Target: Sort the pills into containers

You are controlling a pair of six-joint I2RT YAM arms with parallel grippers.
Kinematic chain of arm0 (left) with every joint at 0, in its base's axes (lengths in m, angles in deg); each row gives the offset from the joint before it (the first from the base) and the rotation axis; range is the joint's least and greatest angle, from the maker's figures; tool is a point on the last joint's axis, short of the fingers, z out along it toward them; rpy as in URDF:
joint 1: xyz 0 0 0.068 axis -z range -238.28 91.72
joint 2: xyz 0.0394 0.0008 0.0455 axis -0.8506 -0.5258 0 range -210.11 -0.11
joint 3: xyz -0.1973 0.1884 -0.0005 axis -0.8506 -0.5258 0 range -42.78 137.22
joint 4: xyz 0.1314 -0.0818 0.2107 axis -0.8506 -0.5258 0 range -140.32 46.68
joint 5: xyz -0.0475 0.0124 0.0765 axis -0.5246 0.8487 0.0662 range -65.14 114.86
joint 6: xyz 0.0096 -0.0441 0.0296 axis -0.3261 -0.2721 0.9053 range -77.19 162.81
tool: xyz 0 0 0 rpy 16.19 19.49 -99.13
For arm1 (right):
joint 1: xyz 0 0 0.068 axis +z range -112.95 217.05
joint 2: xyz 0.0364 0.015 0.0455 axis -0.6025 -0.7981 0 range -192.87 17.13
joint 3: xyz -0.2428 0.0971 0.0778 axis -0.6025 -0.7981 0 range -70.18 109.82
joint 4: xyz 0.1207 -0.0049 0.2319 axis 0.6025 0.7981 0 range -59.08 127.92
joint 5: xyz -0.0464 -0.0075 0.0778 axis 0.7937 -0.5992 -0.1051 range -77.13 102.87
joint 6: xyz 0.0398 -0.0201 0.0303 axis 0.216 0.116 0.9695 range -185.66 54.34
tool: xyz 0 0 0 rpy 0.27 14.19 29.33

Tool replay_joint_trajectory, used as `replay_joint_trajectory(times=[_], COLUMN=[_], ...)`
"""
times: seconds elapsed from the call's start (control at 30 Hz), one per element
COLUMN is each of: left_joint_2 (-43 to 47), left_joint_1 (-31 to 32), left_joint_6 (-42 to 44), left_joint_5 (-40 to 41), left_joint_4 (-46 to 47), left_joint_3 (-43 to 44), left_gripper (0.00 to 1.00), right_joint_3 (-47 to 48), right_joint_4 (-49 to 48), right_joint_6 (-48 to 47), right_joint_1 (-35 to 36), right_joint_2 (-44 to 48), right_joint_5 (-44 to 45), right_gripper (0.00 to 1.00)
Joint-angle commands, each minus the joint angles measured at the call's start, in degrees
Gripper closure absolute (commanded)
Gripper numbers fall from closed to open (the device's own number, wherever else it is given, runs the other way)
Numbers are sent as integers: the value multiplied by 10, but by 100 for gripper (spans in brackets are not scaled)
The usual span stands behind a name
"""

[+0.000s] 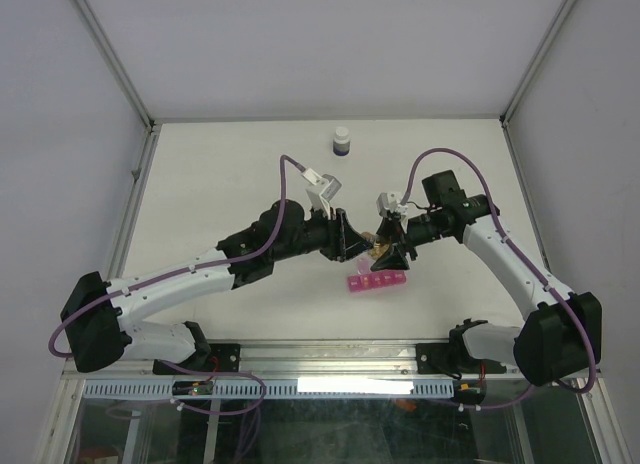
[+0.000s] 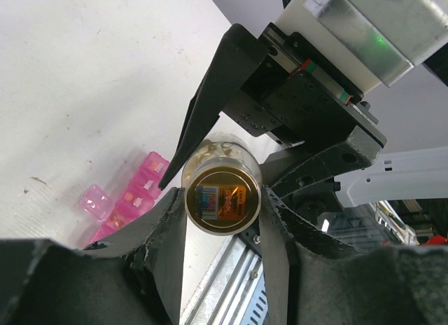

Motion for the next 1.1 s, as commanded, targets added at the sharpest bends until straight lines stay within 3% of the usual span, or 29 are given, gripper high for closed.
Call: replay_joint_trajectory(times=[0.0,0.17,0.37,0.5,0.57,0.6,0.67,0.73,0.97,1.07], left_joint_2=[-5,-19,-24,-40,-50,-53,-44,-27,55,86], left_joint_1=[4,4,-2,-19,-39,-43,-45,-45,-46,-47], left_joint_6=[30,139,492,654,662,658,615,577,422,305], left_joint_5=[-36,-129,-345,-402,-397,-384,-323,-290,-211,-162], left_joint_4=[12,25,-10,-71,-72,-70,-34,13,113,171], left_joint_3=[27,19,-5,31,48,56,48,29,-63,-108], left_gripper=[76,86,85,79,68,58,34,3,1,1], right_joint_3=[25,25,25,26,26,26,25,25,25,25], right_joint_4=[-12,-12,-10,-10,-10,-10,-10,-10,-10,-10], right_joint_6=[0,0,0,0,0,0,0,-1,-2,-2], right_joint_1=[-2,-2,-2,-3,-2,-3,-3,-3,-3,-3], right_joint_2=[9,11,13,16,17,17,18,19,18,17], right_joint_5=[-26,-28,-29,-28,-29,-29,-30,-28,-29,-28], right_gripper=[100,100,100,100,100,100,100,100,100,100])
